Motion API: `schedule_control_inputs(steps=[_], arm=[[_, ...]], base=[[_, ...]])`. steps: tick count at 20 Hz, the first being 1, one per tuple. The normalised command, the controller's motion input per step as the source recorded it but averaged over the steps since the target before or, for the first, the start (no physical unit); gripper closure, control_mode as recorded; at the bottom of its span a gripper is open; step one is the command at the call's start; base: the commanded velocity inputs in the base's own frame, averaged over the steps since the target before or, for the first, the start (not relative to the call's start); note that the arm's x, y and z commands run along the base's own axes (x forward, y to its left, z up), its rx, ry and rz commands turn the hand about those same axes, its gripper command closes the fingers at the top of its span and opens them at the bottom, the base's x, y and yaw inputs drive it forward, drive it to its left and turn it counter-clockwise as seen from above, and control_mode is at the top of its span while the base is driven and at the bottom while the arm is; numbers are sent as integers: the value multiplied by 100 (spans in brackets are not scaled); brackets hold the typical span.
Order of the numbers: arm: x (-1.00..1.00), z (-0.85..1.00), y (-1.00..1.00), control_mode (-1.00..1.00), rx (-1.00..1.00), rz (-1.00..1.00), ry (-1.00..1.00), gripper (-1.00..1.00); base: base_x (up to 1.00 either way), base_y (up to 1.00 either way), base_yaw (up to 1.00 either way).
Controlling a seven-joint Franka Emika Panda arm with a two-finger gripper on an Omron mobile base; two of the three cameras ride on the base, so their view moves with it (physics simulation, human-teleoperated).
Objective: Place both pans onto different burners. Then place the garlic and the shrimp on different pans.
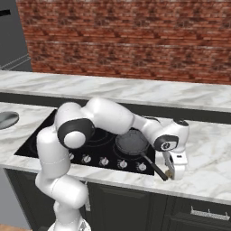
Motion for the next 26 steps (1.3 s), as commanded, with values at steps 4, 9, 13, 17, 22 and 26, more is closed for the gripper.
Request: schedule_control_inputs(steps=[4,9,13,17,22,26], arm=[[0,-13,0,-100,-1,0,-2,-100],[2,-13,0,-100,0,0,-1,-100],[6,-12,0,-100,0,0,0,-100],[18,-7,0,-100,0,0,-1,-100],[28,-2,-3,-100,0,0,0,-100],[8,-4,-18,-100,0,0,0,-100]], base=[[0,0,0],[0,0,0],[0,0,0],[0,0,0],[0,0,0],[0,0,0]])
